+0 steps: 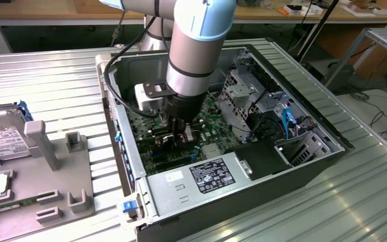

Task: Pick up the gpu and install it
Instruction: 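Insert the gpu into the slot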

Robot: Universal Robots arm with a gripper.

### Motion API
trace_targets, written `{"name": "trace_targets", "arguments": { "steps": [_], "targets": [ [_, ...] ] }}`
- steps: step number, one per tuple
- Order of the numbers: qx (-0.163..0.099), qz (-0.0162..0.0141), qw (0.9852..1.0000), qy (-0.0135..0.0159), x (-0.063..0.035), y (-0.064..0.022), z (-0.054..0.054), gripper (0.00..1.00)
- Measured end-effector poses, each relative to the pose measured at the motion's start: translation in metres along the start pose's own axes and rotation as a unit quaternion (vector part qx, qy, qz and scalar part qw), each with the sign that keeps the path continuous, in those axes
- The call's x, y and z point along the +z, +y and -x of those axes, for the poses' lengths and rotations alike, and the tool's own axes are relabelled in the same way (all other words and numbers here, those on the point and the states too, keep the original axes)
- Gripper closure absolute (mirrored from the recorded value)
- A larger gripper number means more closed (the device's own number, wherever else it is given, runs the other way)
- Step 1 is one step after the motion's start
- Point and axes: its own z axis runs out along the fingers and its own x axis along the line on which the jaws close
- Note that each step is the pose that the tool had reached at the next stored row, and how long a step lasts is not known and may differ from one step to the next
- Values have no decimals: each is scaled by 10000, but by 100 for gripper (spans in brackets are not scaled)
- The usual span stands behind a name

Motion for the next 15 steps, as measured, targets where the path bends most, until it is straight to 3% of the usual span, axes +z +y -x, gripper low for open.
{"name": "trace_targets", "arguments": {
  "steps": [2,5,6,7,15],
  "targets": [
    [-1,1,10000,2,-2,0,-1,60],
    [0,1,10000,2,-2,0,-1,42],
    [-1,1,10000,1,-1,0,-1,42],
    [-1,1,10000,3,-18,-1,-1,35],
    [6,-6,10000,1,-344,3,8,35]
  ]
}}
